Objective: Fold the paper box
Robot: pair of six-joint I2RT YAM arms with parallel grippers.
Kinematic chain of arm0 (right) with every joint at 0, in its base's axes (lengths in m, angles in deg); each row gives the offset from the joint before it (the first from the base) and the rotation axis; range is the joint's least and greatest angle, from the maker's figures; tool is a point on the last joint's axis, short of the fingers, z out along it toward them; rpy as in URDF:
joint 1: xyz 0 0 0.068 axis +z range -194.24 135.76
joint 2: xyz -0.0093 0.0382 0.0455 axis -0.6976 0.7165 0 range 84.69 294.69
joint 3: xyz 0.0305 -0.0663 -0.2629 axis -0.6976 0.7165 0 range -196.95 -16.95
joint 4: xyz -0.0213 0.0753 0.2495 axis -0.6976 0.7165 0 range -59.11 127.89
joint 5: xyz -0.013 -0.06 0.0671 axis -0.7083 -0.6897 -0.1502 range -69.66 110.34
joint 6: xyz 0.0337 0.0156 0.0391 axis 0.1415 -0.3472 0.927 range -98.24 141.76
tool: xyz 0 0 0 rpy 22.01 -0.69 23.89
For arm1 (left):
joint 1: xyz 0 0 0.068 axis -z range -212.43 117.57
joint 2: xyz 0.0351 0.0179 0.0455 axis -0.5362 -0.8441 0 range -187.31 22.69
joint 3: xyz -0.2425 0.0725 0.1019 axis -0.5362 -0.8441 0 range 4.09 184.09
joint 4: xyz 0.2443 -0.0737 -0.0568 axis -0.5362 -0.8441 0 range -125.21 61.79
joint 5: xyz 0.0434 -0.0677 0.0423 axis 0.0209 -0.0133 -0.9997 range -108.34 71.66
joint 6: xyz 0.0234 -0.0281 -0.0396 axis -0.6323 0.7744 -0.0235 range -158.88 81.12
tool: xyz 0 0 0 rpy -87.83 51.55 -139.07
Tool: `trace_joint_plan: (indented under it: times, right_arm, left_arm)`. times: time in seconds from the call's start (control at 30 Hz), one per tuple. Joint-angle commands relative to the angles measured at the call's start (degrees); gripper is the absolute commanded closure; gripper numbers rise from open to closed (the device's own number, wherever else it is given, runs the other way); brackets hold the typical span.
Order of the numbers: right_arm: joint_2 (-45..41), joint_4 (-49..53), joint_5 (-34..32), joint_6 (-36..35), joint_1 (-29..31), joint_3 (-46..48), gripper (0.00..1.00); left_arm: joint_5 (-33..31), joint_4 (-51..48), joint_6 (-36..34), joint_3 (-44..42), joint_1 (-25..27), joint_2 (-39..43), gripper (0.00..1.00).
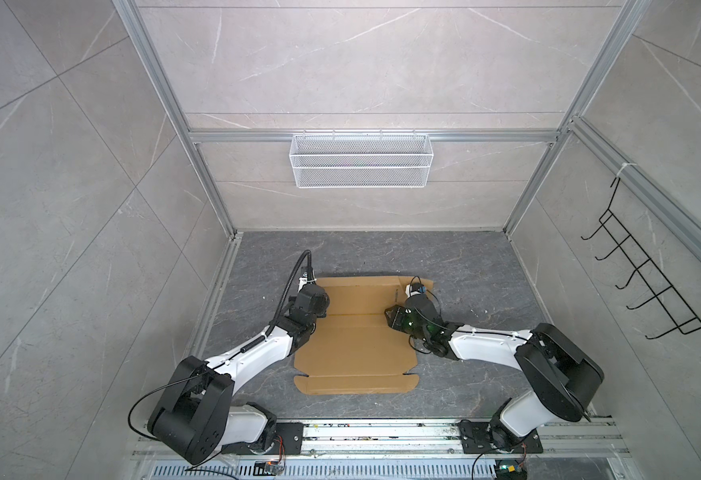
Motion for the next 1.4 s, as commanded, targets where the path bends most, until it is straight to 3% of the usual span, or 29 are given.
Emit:
trace_joint_plan:
  times: [0.0,0.3,0.6,0.8,0.97,1.13,1.27,1.37]
  right_arm:
    - [2.51,-0.48,0.30,1.35,0.74,-1.10,0.59]
    - [3.30,-0.71,0.12,0.20,0.90,-0.68,0.59]
    - [-8.06,6.70,-1.08,-8.31,-0.47,2.21,0.57]
    - [-15.95,10.06,2.75,-11.28,-6.20,7.62,0.57]
    - [-27.15,23.71,3.20,-21.74,-11.17,5.27,0.57]
    - [-32.90,35.57,4.68,-31.64,-16.55,-1.83,0.58]
    - [-32.65,40.65,3.43,-37.01,-17.94,-6.46,0.57]
    - [-28.56,41.04,8.13,-39.04,-20.47,-9.54,0.54]
  left_arm:
    - [-0.66,0.38,0.63,-0.03,0.32,-0.69,0.91]
    - [-0.93,0.30,0.27,-0.16,0.27,-0.50,0.90]
    - [-1.55,0.55,-0.99,-0.07,0.32,-0.15,0.90]
    - [-2.62,1.34,-2.70,0.16,0.32,-0.20,0.90]
    - [-4.18,2.55,-6.43,0.62,-0.14,0.13,0.90]
    - [-2.16,3.58,-7.73,1.38,-1.34,-0.67,0.90]
    - [-0.05,3.94,-7.76,1.93,-2.28,-1.37,0.89]
    - [1.44,3.77,-8.73,3.09,-2.73,-2.38,0.89]
